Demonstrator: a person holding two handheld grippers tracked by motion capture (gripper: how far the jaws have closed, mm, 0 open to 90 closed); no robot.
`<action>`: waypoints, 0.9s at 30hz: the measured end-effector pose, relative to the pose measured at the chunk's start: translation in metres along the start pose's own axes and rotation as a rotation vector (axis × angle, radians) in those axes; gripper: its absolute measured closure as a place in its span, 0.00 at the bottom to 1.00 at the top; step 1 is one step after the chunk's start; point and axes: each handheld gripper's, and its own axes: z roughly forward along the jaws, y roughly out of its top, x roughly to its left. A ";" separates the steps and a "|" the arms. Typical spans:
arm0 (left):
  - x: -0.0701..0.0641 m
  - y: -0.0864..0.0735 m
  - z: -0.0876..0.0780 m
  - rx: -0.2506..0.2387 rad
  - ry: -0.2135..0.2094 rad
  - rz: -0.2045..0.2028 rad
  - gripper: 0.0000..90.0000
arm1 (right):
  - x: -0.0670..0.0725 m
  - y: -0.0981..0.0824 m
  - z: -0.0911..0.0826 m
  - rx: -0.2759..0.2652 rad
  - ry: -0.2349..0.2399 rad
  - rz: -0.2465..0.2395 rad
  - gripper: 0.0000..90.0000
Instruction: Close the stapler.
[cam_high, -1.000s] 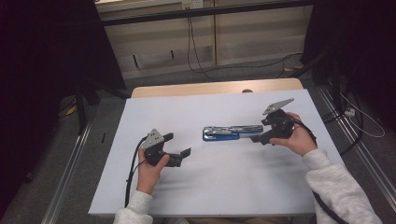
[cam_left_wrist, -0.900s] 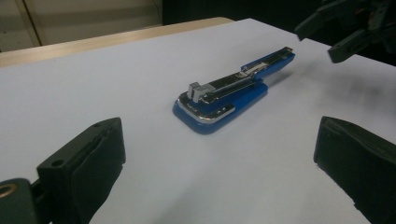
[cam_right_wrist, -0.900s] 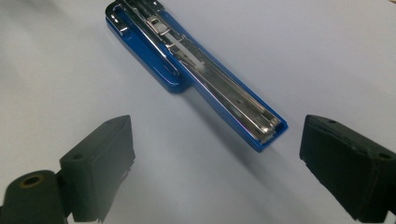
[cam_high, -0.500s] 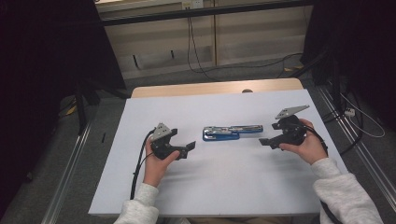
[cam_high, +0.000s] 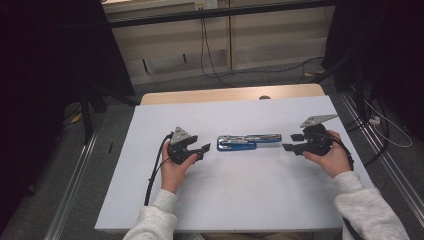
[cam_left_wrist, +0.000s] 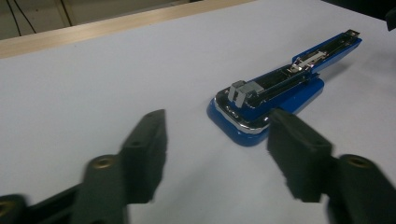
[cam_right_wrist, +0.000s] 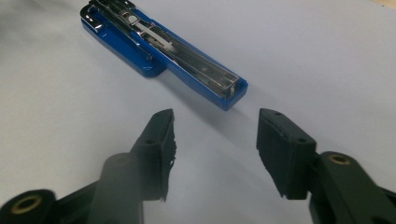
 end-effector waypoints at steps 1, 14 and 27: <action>0.001 0.000 0.001 0.000 0.003 -0.004 0.51 | 0.000 0.000 0.000 0.000 0.001 -0.006 0.61; -0.001 0.004 0.020 0.080 -0.005 0.011 0.87 | -0.002 -0.003 0.002 0.031 -0.076 -0.012 0.97; -0.003 0.004 0.048 0.138 -0.011 -0.002 0.99 | -0.011 -0.004 0.030 0.082 -0.089 0.009 1.00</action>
